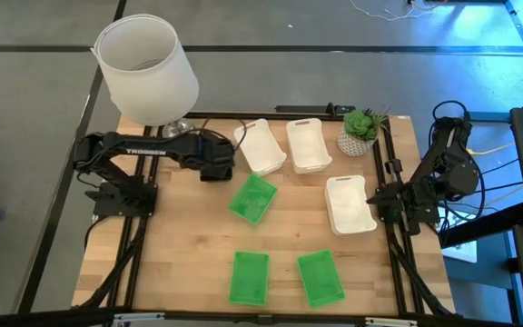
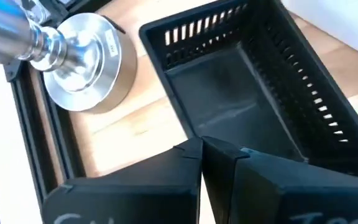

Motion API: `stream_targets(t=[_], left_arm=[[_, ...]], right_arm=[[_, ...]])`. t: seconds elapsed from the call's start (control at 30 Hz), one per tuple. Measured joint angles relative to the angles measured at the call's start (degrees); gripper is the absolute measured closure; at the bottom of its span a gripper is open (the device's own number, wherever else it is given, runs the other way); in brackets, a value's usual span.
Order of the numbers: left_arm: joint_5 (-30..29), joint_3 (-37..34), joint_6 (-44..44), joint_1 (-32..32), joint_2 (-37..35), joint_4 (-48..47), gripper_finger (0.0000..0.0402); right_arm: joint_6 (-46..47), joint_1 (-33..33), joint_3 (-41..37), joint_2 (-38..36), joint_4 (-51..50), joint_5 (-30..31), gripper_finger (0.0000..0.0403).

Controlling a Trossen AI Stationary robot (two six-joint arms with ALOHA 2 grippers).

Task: Stack baskets by color
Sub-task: Stack the bottom black bin on the other black bins

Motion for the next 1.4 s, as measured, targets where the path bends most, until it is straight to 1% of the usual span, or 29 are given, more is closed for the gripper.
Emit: stream_targets(t=[0.23,0.43,0.53,0.6,0.67,0.73,0.83,0.93,1.07,1.2,1.4], left_arm=[[0.97,-2.03,0.81,0.2,0.51,0.99,0.0401],[4.2,-5.58,0.55,0.2,0.54,1.27,0.0401],[4.6,-5.42,-0.18,0.06,0.54,2.79,0.0401],[4.83,-3.88,-0.43,0.01,0.03,3.46,0.0401],[4.51,-1.43,1.17,-0.43,-1.01,5.1,0.0401],[4.65,0.05,4.69,-0.85,-1.95,8.49,0.0401],[5.25,0.44,11.09,-1.48,-1.91,17.51,0.0401],[5.46,0.5,14.49,-1.39,-0.25,22.13,0.0402],[5.51,0.45,17.26,-1.35,2.36,24.85,0.0401],[4.53,0.46,17.88,-0.81,5.13,25.01,0.0401],[4.36,0.44,21.44,0.56,9.72,26.59,0.0401]], right_arm=[[-0.12,0.0,0.0,-0.04,0.02,0.04,0.0395],[0.01,0.0,0.0,-0.44,0.02,0.11,0.0395],[0.03,0.0,-0.01,-1.01,0.17,0.14,0.0395],[0.01,0.0,0.0,-1.35,0.13,0.07,0.0395],[-0.21,-0.02,0.0,-1.58,0.15,0.13,0.0395],[-1.24,0.0,0.0,-1.75,0.02,0.09,0.0395],[-2.7,0.0,0.0,-2.25,0.04,0.11,0.0395],[-2.83,-0.02,0.0,-2.96,0.04,0.09,0.0395],[-3.23,0.0,0.0,-3.48,-0.02,0.94,0.0395],[-4.2,0.0,0.0,-4.17,-0.02,1.45,0.0395],[-5.01,-0.01,0.0,-4.87,-0.01,2.08,0.0395]])
